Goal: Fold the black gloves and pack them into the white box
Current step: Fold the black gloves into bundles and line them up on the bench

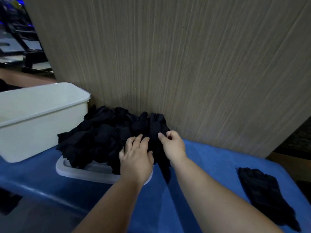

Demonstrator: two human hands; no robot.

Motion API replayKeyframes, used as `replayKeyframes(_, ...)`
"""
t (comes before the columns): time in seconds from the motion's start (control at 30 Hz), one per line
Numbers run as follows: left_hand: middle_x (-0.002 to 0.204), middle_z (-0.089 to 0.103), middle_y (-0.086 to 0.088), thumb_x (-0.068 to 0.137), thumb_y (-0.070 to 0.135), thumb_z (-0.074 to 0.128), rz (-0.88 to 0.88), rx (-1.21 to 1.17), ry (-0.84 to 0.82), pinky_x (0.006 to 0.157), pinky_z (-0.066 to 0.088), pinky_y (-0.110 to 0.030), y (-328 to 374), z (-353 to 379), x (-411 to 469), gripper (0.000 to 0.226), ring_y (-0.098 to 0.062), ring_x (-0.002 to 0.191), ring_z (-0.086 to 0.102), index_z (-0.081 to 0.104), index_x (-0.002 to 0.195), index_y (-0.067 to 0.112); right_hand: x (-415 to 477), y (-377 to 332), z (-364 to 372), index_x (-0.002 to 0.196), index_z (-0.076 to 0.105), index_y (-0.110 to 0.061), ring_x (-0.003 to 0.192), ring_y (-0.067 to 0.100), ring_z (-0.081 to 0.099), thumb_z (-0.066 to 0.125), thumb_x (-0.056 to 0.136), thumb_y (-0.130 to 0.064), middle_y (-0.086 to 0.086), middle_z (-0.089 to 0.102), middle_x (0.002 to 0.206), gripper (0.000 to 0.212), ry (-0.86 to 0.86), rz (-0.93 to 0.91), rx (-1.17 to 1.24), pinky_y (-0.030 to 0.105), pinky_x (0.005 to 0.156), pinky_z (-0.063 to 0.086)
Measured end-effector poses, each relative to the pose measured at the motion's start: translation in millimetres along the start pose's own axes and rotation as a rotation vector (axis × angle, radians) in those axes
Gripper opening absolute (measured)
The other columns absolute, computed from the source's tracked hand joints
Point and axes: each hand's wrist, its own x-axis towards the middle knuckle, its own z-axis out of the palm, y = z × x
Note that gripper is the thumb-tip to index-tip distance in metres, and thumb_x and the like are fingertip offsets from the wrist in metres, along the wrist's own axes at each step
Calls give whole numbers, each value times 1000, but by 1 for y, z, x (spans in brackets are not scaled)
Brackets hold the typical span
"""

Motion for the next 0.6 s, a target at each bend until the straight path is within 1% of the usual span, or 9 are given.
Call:
replayKeyframes(0.03, 156, 20, 13, 99, 37, 38, -2, -1, -1, 112, 14, -39, 1, 0, 0, 49, -10, 142, 8, 28, 146, 30, -2, -2, -4, 73, 42, -22, 61, 10, 43, 63, 89, -34, -4, 47, 71, 29, 16, -12, 70, 28, 57, 39)
replayKeyframes(0.1, 154, 23, 14, 98, 37, 38, -8, 0, -3, 112, 14, -40, 2, 1, 0, 48, -10, 141, 9, 29, 145, 30, -7, -5, -15, 72, 41, -21, 61, 9, 40, 62, 91, -29, -6, 43, 68, 29, 61, -35, 161, 27, 58, 38)
replayKeyframes(0.2, 152, 27, 16, 98, 36, 38, -13, 10, -4, 112, 12, -42, 6, 1, -2, 46, -9, 139, 12, 32, 143, 31, -13, -4, -38, 77, 46, -17, 68, 10, 39, 60, 92, -27, -2, 42, 73, 24, 116, -61, 239, 25, 64, 37)
replayKeyframes(0.27, 150, 29, 17, 98, 36, 39, -2, 19, 21, 109, 11, -39, 13, -2, -4, 44, -9, 138, 14, 35, 141, 33, -20, 2, -54, 80, 49, -14, 71, 14, 41, 61, 92, -28, 1, 43, 75, 22, 121, -57, 260, 29, 68, 39)
replayKeyframes(0.33, 148, 33, 18, 97, 36, 41, 53, -13, 61, 106, 12, -36, 22, -6, -9, 43, -9, 137, 18, 37, 140, 32, -31, 13, -73, 80, 50, -12, 71, 16, 42, 62, 91, -28, 2, 44, 75, 23, 115, -70, 242, 35, 70, 40)
replayKeyframes(0.4, 142, 39, 18, 97, 34, 43, 150, -114, 67, 108, 17, -32, 34, -8, -17, 45, -7, 133, 22, 37, 141, 30, -47, 26, -92, 79, 50, -14, 71, 17, 44, 62, 91, -27, 1, 47, 74, 21, 89, -99, 217, 37, 70, 40)
replayKeyframes(0.47, 134, 41, 19, 97, 34, 46, 237, -270, 9, 107, 21, -25, 45, -5, -27, 48, -2, 129, 26, 35, 143, 30, -65, 38, -109, 80, 53, -16, 74, 15, 52, 61, 93, -23, -1, 54, 76, 17, 47, -101, 213, 36, 74, 43)
replayKeyframes(0.53, 128, 39, 22, 96, 34, 48, 280, -421, -101, 105, 24, -17, 56, 5, -38, 49, 5, 126, 27, 34, 143, 34, -81, 50, -122, 80, 54, -18, 78, 18, 56, 61, 93, -20, 1, 59, 79, 15, 23, -82, 232, 39, 75, 45)
replayKeyframes(0.6, 128, 44, 22, 96, 37, 48, 309, -471, -233, 103, 31, -18, 64, 18, -49, 44, 5, 124, 34, 38, 139, 40, -92, 60, -132, 79, 53, -21, 76, 20, 56, 62, 92, -19, 3, 60, 79, 16, 42, -56, 237, 42, 73, 45)
